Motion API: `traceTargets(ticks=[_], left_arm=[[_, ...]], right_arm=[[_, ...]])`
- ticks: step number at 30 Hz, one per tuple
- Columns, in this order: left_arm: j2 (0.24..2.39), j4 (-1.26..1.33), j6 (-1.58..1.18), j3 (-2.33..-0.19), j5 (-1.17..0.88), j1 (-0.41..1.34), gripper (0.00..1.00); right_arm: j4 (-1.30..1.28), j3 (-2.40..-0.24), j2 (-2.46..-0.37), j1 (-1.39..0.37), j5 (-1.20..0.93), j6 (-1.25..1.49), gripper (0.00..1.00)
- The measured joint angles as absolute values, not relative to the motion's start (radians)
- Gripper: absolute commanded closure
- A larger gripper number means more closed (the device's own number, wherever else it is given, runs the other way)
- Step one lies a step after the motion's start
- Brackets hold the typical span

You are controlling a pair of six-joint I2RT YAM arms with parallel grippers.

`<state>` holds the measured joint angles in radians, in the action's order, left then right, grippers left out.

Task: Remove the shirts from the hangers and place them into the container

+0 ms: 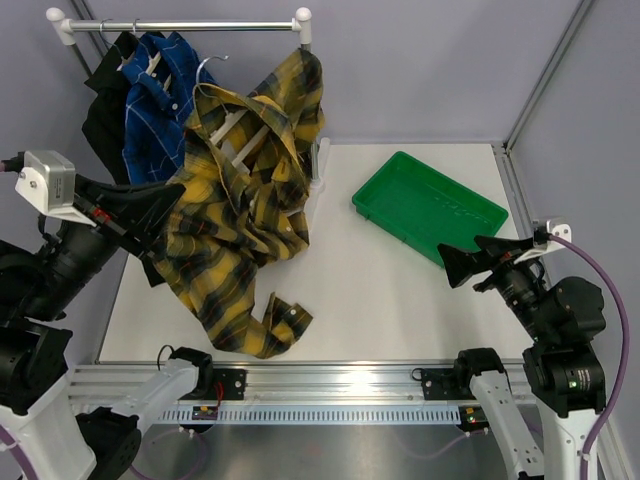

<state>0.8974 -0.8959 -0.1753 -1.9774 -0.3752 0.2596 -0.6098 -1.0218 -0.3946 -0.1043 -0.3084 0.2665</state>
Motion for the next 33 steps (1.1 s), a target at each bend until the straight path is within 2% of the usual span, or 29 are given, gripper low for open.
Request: traceTargets(ticks=[6,17,22,27,33], left_arm=[[0.859,-0.833,-0.192,-1.853,-0.490,0.260,1.00],[0.793,-0.622,-0.207,-1.256,-0.613,0.268,1.00],[0.784,-0.527,-0.211,-1.066,-0.606,0.317,1.00],[0.788,-0.431,-0.211,-0.966,-0.584,0.376,1.00],[0.788,-0.353,-0.210,-0.886,-0.547,0.404,1.00]], right_arm=[[-0.622,-1.046,-0.463,-0.104,-0.329,0.283,0.01],[-0.612,-1.060,-0.574,-0.105,-0.396,0.324,0.01],[-0.563,-1.060,-0.637,-0.121,-0.418,0.349,0.03],[-0.500,-1.061,-0.733,-0.259,-0.374,0.361,0.06],[-0.445,-1.095,-0.905,-0.526,-0.238,0.358,0.20]])
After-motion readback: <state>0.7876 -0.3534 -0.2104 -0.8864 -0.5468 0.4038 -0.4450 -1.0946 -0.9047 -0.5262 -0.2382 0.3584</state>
